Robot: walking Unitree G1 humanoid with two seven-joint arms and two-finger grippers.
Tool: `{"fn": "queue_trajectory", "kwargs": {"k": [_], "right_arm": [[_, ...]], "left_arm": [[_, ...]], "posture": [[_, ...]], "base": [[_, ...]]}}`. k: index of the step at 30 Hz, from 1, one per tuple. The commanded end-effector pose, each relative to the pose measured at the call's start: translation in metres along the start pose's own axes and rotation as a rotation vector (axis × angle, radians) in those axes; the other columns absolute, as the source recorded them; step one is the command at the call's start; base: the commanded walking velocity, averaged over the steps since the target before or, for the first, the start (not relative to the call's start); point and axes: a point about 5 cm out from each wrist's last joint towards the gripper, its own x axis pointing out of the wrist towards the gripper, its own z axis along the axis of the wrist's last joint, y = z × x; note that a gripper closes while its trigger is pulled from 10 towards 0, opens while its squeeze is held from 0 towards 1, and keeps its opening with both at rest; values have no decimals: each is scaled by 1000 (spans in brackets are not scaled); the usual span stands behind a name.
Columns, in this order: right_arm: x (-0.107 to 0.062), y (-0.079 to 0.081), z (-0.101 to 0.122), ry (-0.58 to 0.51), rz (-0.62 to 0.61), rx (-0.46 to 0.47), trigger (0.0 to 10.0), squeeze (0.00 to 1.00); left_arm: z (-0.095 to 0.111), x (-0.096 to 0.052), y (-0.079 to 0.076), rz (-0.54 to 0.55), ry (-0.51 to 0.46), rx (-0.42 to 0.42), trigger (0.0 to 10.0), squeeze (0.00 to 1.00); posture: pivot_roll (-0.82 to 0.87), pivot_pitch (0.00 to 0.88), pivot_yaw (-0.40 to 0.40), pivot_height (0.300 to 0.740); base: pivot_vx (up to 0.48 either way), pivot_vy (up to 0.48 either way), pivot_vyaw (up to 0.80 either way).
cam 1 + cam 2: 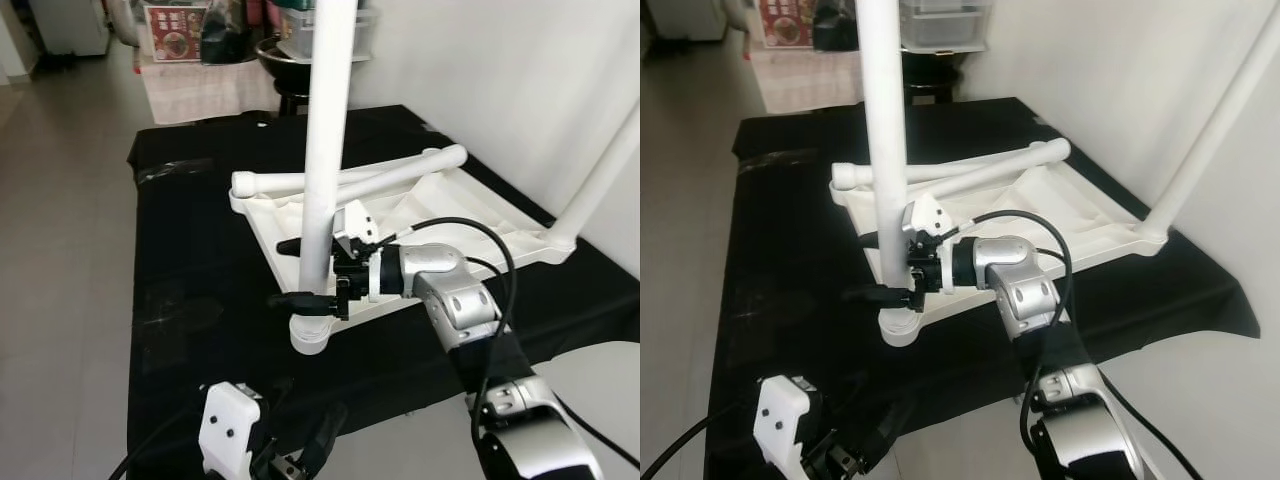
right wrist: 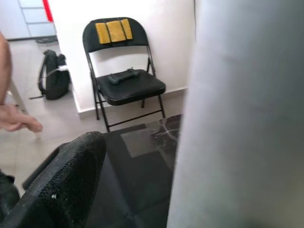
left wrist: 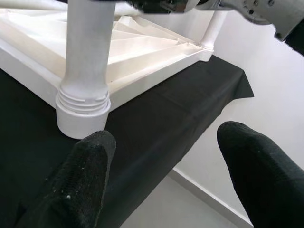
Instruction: Building children table
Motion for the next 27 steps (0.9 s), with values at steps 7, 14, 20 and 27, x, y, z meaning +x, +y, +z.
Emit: {"fn": "queue_trajectory", "kwargs": {"k": [7,14,20,27], "right_arm": [[-2,-1,-18,-7,67,95,0,0],[-21,-5,-35,-27,-7,148,0,0],[-32,-5,-40,-33,-67,149,0,0],[-45,26,-70,149,-1057,169,0,0]], "left_arm": [[0,-4,-2,13,20,27,10000,0],[0,-5,1,15,24,31,10000,0],[-1,-4,1,14,23,31,10000,0],[0,-1,9,14,15,31,10000,0]], "posture": [[102,171,-81,740],[89,154,-68,740],[86,152,-67,740],[-1,153,-34,740]], "base": [[0,0,0],[0,0,0],[0,0,0],[0,0,0]]}}
